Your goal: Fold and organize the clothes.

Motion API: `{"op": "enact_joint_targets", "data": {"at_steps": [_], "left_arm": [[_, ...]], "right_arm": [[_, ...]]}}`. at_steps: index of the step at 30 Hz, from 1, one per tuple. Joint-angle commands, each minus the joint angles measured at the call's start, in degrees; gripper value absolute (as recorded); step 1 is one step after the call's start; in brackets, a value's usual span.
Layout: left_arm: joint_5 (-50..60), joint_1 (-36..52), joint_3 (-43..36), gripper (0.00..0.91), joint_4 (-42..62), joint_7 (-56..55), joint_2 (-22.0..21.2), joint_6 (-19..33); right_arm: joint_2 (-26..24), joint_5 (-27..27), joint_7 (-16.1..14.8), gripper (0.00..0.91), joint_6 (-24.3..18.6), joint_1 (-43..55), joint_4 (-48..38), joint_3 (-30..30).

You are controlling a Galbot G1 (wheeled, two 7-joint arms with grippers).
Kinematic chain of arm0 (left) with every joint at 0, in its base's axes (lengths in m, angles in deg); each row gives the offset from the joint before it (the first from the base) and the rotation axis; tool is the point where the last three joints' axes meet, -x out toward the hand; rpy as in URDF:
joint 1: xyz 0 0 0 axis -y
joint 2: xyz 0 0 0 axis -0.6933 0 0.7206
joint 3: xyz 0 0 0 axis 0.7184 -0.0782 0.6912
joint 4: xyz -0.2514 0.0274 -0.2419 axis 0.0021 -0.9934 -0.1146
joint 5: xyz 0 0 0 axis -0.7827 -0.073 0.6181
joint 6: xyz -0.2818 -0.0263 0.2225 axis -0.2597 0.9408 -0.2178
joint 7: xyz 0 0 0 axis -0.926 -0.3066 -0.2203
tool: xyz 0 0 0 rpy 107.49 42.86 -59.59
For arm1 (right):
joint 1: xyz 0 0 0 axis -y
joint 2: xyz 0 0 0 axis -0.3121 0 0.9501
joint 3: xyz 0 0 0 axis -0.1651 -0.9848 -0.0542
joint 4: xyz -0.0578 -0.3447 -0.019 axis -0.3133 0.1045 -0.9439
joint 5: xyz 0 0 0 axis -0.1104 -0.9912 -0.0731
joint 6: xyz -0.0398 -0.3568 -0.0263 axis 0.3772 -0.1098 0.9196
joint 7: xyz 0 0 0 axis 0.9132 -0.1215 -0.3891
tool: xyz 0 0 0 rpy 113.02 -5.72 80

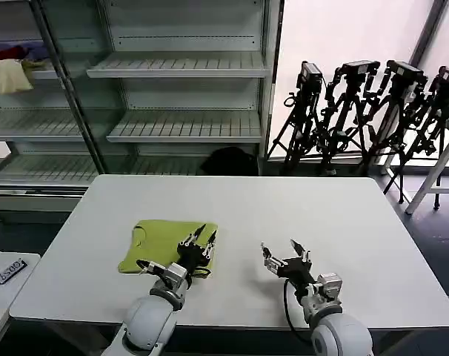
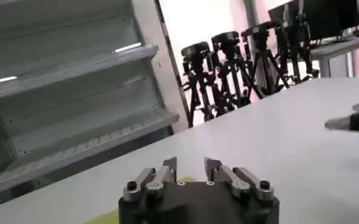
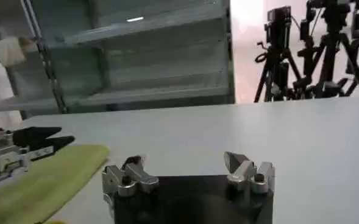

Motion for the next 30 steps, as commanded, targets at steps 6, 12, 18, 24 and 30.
{"op": "enact_joint_targets", "data": {"at_steps": [6, 12, 18, 24, 30], "left_arm": [[-6.19, -2.94, 9.42, 0.907, -8.45, -1.22, 3.47, -0.73], [-11.87, -7.81, 22.24, 0.907, -9.77, 0.29, 4.46, 0.86], [-15.03, -12.77, 28.29, 0.907, -9.31, 1.70, 3.49, 3.04], [-16.35, -14.20, 30.17, 0.907, -8.92, 2.01, 2.65, 4.07], [-17.05, -14.50, 30.74, 0.907, -9.78, 1.85, 1.91, 4.16]], "right_arm": [[3.50, 17.08, 10.71, 0.907, 4.15, 8.22, -5.86, -13.18], [6.58, 22.20, 16.30, 0.907, 4.26, 12.31, -12.17, -16.14], [9.51, 22.45, 18.13, 0.887, 4.28, 13.52, -15.73, -17.89], [10.77, 21.56, 19.42, 0.494, 4.32, 14.09, -17.06, -18.53], [11.57, 20.71, 20.42, 0.030, 4.33, 14.60, -18.59, -18.61]]}}
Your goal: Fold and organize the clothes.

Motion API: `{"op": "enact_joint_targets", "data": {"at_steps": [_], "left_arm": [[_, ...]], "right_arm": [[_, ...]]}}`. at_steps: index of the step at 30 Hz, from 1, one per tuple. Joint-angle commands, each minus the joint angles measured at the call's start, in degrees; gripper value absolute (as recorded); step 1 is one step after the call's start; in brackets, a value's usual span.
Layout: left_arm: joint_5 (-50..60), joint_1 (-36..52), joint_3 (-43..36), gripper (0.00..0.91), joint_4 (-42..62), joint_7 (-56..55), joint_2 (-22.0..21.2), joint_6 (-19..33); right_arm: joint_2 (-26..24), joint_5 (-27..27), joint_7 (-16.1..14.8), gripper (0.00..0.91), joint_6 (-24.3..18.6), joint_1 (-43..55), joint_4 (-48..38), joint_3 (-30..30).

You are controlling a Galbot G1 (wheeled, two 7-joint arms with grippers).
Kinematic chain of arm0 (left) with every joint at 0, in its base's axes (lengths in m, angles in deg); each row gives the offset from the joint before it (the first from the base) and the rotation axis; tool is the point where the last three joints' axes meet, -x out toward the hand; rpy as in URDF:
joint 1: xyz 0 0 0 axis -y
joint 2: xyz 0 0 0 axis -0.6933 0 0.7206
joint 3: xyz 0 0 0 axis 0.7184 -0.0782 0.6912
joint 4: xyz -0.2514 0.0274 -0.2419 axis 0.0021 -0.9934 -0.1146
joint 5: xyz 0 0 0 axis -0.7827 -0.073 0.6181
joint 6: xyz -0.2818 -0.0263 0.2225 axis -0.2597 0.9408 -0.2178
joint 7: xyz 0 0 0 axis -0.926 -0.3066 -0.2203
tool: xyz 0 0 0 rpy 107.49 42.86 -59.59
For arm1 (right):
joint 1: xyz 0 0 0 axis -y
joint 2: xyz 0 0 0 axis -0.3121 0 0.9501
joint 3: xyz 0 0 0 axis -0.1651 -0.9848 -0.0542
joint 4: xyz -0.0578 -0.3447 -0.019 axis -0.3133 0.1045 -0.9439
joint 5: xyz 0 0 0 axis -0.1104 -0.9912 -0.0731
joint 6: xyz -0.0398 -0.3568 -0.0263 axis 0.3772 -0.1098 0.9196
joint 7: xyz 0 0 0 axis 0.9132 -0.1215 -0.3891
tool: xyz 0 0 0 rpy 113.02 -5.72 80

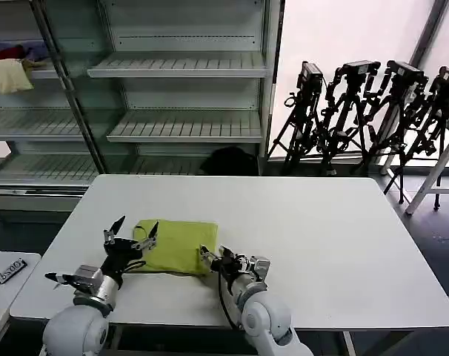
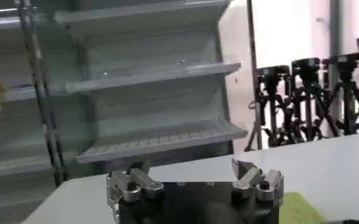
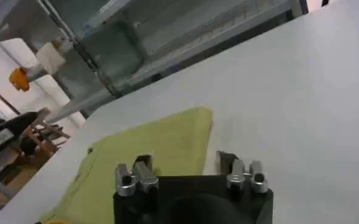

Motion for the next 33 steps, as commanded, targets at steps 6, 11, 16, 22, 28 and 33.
{"op": "enact_joint_targets", "data": {"at_steps": [6, 11, 16, 22, 28, 33], "left_arm": [[-3.86, -3.76, 7.46, 0.907, -1.61, 0.11, -0.57, 1.18], [-4.26, -4.02, 8.14, 0.907, -1.58, -0.02, -0.55, 1.36], [-4.28, -4.62, 8.42, 0.907, -1.50, -0.01, -0.87, 1.83], [-4.40, -4.82, 8.76, 0.907, -1.17, -0.04, -1.00, 2.05], [-4.33, -4.78, 8.37, 0.907, -0.93, -0.02, -1.23, 2.20], [-4.25, -4.50, 7.90, 0.907, -1.03, -0.02, -1.53, 2.07]], "right_arm": [[1.96, 1.27, 3.74, 0.000, 0.31, 2.04, -5.02, -1.79], [1.59, 1.04, 3.55, 0.000, 0.23, 1.68, -3.95, -1.01], [-0.42, 1.33, 3.72, 0.000, 0.22, 0.99, -0.11, 0.77], [-5.13, 2.14, 2.70, 0.000, 0.28, -1.84, 4.87, 5.91], [-10.94, 2.67, 1.06, 0.000, 0.25, -2.93, 8.37, 9.68], [-15.32, 2.34, 0.22, 0.000, 0.23, -4.16, 10.54, 11.96]]}}
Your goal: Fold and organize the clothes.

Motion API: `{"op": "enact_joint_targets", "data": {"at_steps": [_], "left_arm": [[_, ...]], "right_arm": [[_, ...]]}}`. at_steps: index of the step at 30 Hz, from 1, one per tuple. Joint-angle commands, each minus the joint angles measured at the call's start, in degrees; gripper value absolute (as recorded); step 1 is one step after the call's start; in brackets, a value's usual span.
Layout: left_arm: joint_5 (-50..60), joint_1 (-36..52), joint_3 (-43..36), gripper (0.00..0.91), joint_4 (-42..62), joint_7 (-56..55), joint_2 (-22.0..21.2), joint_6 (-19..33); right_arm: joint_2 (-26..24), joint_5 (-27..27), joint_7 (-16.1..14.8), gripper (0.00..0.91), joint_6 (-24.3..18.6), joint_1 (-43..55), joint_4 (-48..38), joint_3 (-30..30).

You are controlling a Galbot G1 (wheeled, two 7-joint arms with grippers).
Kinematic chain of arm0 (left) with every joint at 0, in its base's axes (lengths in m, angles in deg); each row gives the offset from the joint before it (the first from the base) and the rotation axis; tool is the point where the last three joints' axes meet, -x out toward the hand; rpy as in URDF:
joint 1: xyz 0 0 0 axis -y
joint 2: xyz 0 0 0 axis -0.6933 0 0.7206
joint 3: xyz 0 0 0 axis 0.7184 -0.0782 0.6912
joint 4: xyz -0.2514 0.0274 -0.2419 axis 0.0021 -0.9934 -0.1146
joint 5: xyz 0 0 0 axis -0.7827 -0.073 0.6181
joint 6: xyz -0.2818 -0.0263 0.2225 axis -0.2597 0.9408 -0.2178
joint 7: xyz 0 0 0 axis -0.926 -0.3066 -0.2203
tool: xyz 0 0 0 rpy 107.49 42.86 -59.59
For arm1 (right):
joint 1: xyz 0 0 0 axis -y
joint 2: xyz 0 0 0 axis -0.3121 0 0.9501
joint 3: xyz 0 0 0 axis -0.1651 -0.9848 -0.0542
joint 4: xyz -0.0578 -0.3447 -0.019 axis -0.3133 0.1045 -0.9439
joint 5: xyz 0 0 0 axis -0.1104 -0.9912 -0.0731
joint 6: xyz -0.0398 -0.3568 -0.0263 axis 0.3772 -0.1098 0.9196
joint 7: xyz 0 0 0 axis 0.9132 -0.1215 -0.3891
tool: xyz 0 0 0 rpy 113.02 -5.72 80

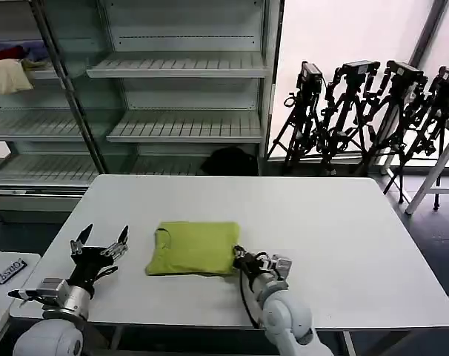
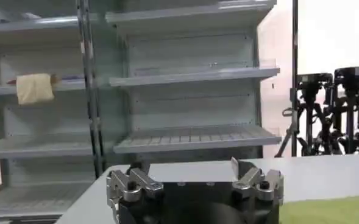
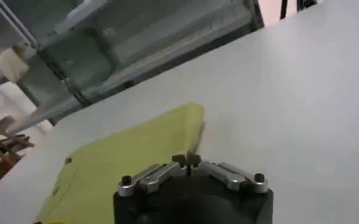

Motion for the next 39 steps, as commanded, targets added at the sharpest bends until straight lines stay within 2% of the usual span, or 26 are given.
{"op": "enact_joint_targets", "data": {"at_steps": [1, 10, 11, 16, 23, 27, 31, 35, 39], "left_arm": [[-0.13, 0.05, 0.04, 0.907, -0.06, 0.04, -0.10, 0.00], [-0.17, 0.19, 0.16, 0.907, 0.03, 0.07, -0.05, -0.06], [-0.18, 0.17, 0.12, 0.907, 0.05, 0.08, -0.07, -0.05], [-0.27, 0.18, 0.18, 0.907, 0.14, 0.10, -0.01, -0.03], [-0.45, 0.97, -0.38, 0.907, 0.40, 0.12, 0.09, -0.17], [-0.29, 1.93, -1.72, 0.907, 0.65, 0.11, -0.11, -0.29], [-0.53, 3.00, -3.17, 0.907, 1.26, 0.20, -0.39, -1.03], [-1.28, 3.57, -4.21, 0.907, 1.85, 0.45, -0.28, -1.66], [-2.22, 3.72, -4.54, 0.907, 2.04, 2.24, 0.32, -3.34]], "right_arm": [[-9.70, -0.21, -1.90, 0.000, -0.13, -2.43, 6.21, 6.62], [-9.63, -3.21, -3.24, 0.010, -0.14, -3.62, 5.98, 8.04], [-9.51, -3.76, -3.63, 0.907, -0.14, -3.63, 5.91, 8.04], [-8.20, -8.34, -4.83, 0.907, -0.19, -3.74, 5.94, 8.17], [-8.57, -10.05, -6.52, 0.907, -0.22, -4.89, 7.31, 11.05], [-8.58, -11.32, -7.82, 0.907, -0.23, -5.72, 7.69, 17.23], [-10.80, -11.93, -9.18, 0.907, -0.29, -6.37, 7.05, 22.60], [-13.57, -15.36, -11.59, 0.907, -0.43, -6.80, 6.11, 27.16], [-17.36, -18.89, -14.77, 0.907, -2.31, -7.01, 5.05, 32.06]]}}
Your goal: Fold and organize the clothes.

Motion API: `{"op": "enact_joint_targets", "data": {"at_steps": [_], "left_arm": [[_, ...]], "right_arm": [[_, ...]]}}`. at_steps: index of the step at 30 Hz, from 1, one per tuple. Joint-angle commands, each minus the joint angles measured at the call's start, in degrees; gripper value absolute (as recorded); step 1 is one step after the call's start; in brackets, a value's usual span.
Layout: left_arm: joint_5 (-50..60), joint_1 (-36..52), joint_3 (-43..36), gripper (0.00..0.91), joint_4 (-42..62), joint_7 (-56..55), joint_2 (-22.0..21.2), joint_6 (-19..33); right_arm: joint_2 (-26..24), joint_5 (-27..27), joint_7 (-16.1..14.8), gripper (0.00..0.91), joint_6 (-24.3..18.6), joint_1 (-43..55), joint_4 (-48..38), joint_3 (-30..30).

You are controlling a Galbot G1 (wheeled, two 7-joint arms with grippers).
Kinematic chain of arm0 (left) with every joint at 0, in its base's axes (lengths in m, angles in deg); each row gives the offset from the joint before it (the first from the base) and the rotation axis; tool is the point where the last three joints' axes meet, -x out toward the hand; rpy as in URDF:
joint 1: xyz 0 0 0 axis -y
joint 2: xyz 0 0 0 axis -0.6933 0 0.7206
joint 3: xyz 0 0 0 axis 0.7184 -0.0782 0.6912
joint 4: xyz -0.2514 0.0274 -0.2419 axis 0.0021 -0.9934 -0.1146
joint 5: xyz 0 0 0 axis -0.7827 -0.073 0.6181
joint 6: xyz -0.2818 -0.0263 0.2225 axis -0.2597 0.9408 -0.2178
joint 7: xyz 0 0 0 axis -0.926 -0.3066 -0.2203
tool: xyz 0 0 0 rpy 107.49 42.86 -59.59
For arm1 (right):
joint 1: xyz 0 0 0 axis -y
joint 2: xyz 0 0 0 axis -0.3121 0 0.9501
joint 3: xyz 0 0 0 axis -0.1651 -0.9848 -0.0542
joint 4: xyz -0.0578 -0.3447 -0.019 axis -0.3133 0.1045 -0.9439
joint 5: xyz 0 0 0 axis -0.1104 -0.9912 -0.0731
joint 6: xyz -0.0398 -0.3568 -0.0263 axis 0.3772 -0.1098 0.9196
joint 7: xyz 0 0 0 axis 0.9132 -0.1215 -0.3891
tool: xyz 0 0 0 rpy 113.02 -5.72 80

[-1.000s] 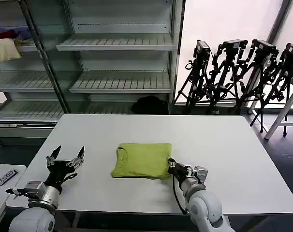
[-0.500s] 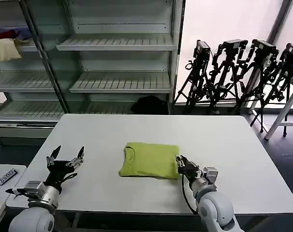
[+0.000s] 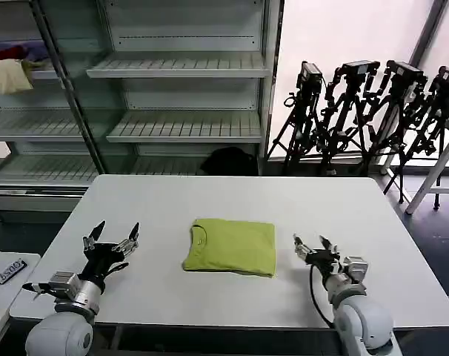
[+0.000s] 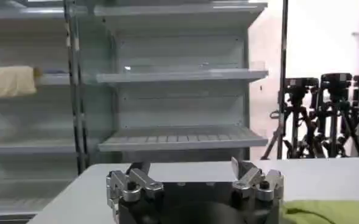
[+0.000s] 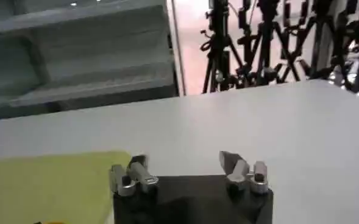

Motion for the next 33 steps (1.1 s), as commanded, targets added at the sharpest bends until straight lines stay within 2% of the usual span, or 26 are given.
{"op": "enact_joint_targets", "data": {"at_steps": [1, 5, 7, 12, 14, 16, 21, 26, 33], "left_arm": [[-1.68, 0.66, -1.71, 0.907, 0.45, 2.12, 1.00, -2.25], [-2.29, 0.72, -1.60, 0.907, 1.02, 3.23, 1.99, -2.05], [-2.80, 0.61, -1.35, 0.907, 1.04, 3.98, 2.93, -1.84], [-3.84, 0.92, -0.99, 0.907, 1.33, 3.41, 4.34, -0.31], [-4.53, 0.89, -0.80, 0.907, 1.28, 3.21, 4.75, -0.22], [-4.51, 0.75, -0.67, 0.907, 1.41, 3.04, 4.82, 0.27], [-4.56, 0.39, -0.40, 0.907, 2.09, 2.61, 4.73, 0.43], [-2.40, -0.32, -0.26, 0.907, 2.19, 2.15, 5.25, 3.83], [-2.25, -0.80, -1.01, 0.907, 1.76, -0.02, 5.67, 4.99]], "right_arm": [[-7.58, -8.18, -6.63, 0.907, -2.42, -0.78, -1.41, 14.28], [-9.46, -10.86, -9.83, 0.907, -7.74, -0.69, -2.95, 15.84], [-9.31, -11.56, -9.64, 0.907, -10.96, -0.54, -3.51, 15.42], [-8.01, -12.06, -9.44, 0.907, -12.41, -0.55, -3.07, 13.76], [-7.82, -12.30, -10.40, 0.907, -13.08, -0.98, -2.86, 13.28], [-7.70, -12.57, -10.13, 0.907, -14.82, -1.57, -2.70, 12.66], [-7.59, -13.04, -10.62, 0.907, -14.45, -2.27, -2.43, 12.69], [-7.66, -13.18, -10.58, 0.907, -13.83, -2.65, -2.28, 12.73], [-7.42, -13.31, -10.65, 0.907, -13.66, -2.91, -2.10, 12.48]]}}
